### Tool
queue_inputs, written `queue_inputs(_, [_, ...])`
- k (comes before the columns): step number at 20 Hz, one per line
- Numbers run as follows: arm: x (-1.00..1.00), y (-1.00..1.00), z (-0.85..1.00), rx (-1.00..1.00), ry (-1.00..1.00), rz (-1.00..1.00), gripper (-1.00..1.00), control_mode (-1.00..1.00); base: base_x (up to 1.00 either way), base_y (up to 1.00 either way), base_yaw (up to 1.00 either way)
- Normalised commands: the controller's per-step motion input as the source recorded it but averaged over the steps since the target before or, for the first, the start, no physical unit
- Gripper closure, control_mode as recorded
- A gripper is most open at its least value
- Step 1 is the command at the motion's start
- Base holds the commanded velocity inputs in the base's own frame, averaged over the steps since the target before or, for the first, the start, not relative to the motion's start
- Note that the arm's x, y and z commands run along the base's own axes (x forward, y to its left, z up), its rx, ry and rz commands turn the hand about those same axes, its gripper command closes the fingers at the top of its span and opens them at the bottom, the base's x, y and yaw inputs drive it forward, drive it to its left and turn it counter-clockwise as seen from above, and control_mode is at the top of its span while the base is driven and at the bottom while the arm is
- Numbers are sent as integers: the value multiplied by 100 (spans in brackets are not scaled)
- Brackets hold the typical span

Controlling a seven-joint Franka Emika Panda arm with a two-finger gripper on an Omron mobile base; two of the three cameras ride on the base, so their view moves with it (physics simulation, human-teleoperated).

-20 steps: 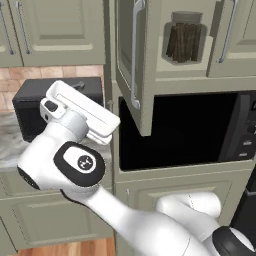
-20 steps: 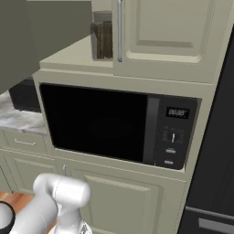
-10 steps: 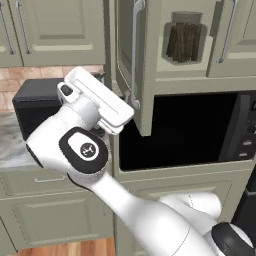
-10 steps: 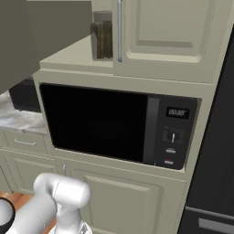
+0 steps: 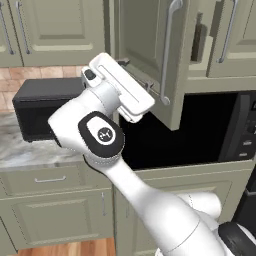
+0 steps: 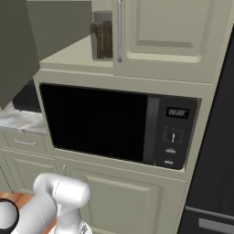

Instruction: Pick the jar and jar from the dining table and place them in the open cabinet. Close the cabinet after placing the objects.

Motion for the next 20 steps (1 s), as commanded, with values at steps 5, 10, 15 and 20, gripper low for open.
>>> queue_inputs(5, [5,-67,10,0,-1,-1,-100,-100,0,0,0])
queue_inputs(10, [31,-56,6,0,0,0,-100,-100,0,0,0])
queue_inputs(15, [59,-43,8,0,0,5,-100,-100,0,0,0])
queue_inputs(20, [72,-32,6,0,0,11,-100,-100,0,0,0])
